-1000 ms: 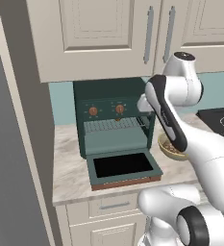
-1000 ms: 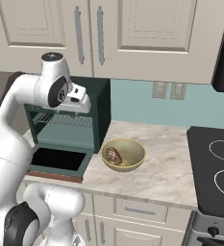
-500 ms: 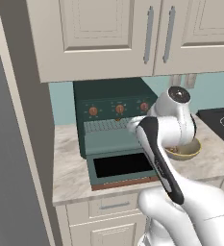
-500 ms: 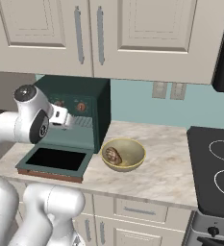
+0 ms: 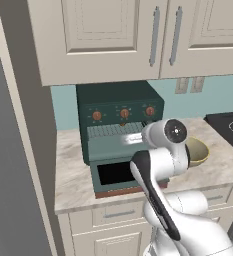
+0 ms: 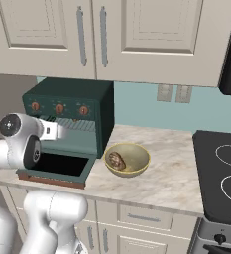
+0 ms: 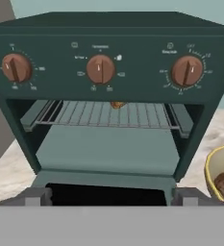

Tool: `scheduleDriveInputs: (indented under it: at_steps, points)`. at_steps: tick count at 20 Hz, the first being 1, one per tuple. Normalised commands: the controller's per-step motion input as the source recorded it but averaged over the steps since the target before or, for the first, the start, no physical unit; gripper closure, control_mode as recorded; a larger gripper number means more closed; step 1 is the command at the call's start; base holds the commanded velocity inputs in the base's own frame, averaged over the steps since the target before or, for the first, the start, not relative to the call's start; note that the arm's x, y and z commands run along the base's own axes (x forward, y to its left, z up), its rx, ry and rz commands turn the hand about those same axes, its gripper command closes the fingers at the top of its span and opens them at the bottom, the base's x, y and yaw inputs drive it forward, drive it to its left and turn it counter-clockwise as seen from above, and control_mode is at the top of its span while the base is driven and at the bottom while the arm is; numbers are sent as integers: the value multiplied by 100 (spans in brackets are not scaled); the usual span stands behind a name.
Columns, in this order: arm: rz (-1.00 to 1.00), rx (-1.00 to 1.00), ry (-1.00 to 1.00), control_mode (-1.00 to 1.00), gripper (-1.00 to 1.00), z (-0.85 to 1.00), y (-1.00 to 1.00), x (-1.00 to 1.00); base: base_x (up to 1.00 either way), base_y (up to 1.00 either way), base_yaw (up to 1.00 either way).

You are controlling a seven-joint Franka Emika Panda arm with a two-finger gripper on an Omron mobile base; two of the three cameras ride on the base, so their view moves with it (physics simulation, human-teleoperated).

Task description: Pick up the heated bread from the toaster oven and place it in the bowl. Then move the bread bowl to the dining counter.

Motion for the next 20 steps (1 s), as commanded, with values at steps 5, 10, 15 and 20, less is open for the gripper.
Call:
scheduleDriveInputs:
  at_steps: [5,10,15,20]
  points:
    - [0,0,-14,-100,-100,0,15,11,0,0,0]
    - [0,0,-6,-100,-100,-7,6,28,0,0,0]
    - [0,0,-8,-100,-100,-23,0,29,0,0,0]
    - [0,1,-10,-100,-100,-5,0,28,0,0,0]
